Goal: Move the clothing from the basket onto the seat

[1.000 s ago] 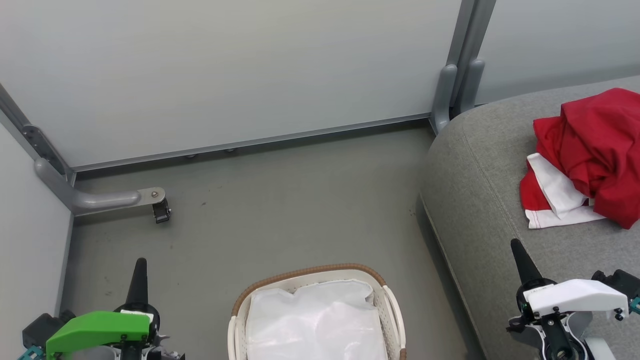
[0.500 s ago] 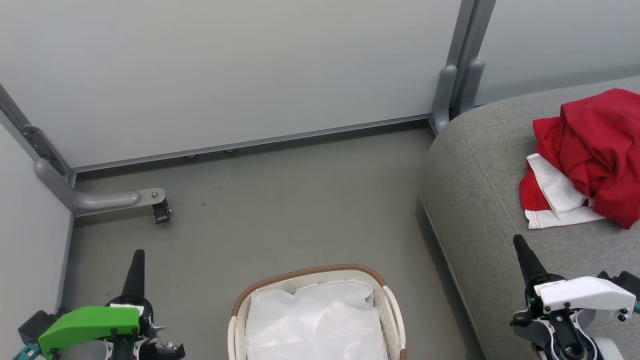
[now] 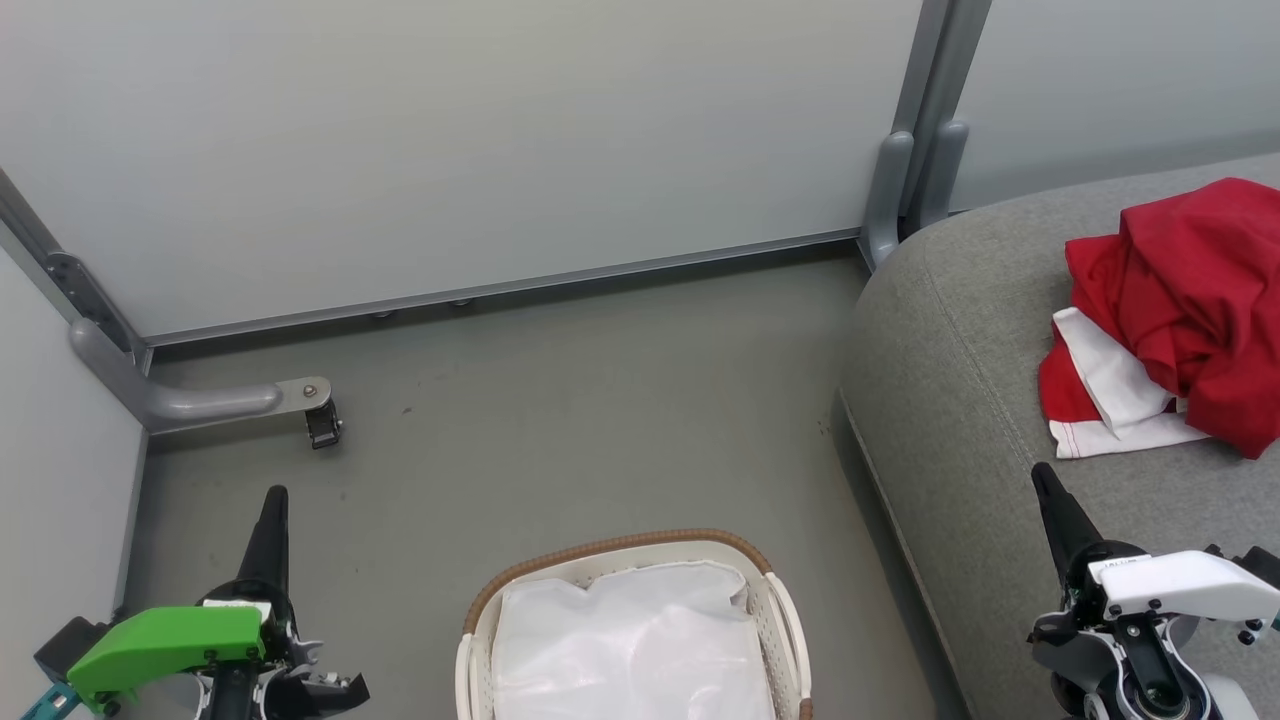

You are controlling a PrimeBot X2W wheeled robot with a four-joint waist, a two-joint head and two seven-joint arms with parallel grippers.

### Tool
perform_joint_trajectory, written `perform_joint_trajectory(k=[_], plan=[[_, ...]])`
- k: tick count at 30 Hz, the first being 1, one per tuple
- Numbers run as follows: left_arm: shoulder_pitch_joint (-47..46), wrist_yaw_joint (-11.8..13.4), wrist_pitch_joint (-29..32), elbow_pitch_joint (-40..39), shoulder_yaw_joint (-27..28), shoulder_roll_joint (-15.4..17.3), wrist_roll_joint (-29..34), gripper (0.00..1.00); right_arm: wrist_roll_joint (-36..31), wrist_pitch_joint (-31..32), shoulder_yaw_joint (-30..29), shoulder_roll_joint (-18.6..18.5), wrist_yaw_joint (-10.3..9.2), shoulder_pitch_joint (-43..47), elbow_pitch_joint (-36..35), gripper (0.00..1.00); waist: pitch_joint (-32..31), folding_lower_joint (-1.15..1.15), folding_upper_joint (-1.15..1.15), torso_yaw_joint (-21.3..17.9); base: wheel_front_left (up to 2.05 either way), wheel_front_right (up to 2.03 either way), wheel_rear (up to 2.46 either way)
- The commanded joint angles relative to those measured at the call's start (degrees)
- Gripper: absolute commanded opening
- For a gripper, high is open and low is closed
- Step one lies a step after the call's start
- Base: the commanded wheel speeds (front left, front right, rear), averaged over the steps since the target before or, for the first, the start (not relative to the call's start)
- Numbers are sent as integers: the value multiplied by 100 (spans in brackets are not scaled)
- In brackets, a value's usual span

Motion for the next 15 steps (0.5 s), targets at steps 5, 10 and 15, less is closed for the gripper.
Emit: perform_joint_trajectory(k=[5, 10, 15], plan=[[-148, -43, 75, -58, 51, 39, -279, 0, 307, 100, -62, -29, -1, -69, -55, 0, -4, 0, 0, 0, 0, 0, 0], [-158, -53, 121, -74, 66, 40, -443, 0, 502, 149, -86, -30, -1, -71, -72, 0, -8, 0, 0, -1, 0, 0, 0], [-176, -54, 178, -85, 82, 41, -631, 0, 707, 193, -116, -29, -1, -71, -90, 0, -12, 0, 0, -1, 0, 0, 0]])
